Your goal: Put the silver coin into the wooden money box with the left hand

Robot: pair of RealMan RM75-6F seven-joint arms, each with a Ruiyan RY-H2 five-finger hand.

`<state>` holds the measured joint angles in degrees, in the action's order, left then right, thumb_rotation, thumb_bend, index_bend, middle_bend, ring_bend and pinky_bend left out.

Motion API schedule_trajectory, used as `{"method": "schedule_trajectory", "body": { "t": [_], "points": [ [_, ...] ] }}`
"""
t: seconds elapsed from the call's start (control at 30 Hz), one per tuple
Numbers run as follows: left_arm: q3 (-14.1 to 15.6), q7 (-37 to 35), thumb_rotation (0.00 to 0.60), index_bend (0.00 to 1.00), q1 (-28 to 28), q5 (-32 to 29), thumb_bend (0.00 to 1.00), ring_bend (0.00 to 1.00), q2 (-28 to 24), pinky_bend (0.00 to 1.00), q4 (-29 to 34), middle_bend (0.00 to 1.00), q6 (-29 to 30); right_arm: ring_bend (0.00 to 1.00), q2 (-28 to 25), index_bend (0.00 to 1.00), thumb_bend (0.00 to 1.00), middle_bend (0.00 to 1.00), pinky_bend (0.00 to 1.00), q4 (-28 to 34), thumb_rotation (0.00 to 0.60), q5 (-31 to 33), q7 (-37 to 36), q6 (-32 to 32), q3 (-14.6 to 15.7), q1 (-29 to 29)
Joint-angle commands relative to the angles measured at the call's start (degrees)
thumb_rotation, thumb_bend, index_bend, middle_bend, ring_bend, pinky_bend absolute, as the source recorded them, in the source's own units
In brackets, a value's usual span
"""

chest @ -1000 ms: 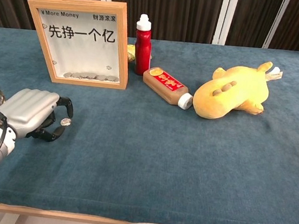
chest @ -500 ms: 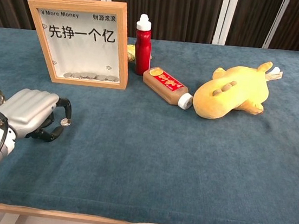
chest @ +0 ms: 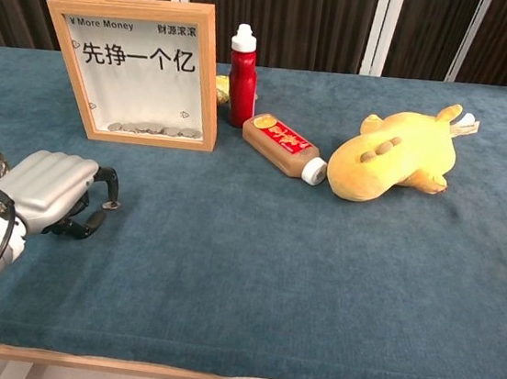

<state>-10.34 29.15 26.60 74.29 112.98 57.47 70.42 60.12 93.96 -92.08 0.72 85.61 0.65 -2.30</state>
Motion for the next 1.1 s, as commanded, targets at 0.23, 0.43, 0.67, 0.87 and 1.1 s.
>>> {"method": "schedule_trajectory", "body": {
  "t": [0.23,0.43,0.67,0.87,1.1],
  "points": [
    [-0.09,0.2,0.6,0.43,0.2,-0.85,0.41,1.0,-0.05,1.0,0.07,1.0,-0.49,0.0,-0.13,0.0,0.2,0.0,0.0,0.09,0.6,0.04,-0.44,-0.07,-0.05,-0.04],
    [-0.39,0.11,0.6,0.46,0.47,-1.11,0.41,1.0,0.22,1.0,-0.66,1.0,-0.43,0.0,-0.05,0.0,0.2,0.0,0.0,-0.1,0.6,-0.07,-0.91,0.25,-0.15,0.01],
    [-0.84,-1.76,0.6,0.51,1.02,-0.85,0.41,1.0,1.28,1.0,-2.96,1.0,0.23,0.0,-0.1,0.0,0.2,0.0,0.0,-0.24,0.6,0.04,-1.01,0.21,-0.17,0.01],
    [-0.98,-2.91,0.6,0.56,1.26,-0.79,0.41,1.0,1.74,1.0,-4.31,1.0,0.4,0.0,-0.19,0.0,0.2,0.0,0.0,-0.2,0.6,0.28,-1.05,0.25,-0.28,0.05],
    [-0.7,-3.1,0.6,0.56,1.43,-0.4,0.41,1.0,1.56,1.0,-4.3,1.0,0.61,0.0,-0.25,0.0,0.2,0.0,0.0,-0.12,0.6,0.29,-0.94,0.45,-0.3,0.16]
  ]
}}
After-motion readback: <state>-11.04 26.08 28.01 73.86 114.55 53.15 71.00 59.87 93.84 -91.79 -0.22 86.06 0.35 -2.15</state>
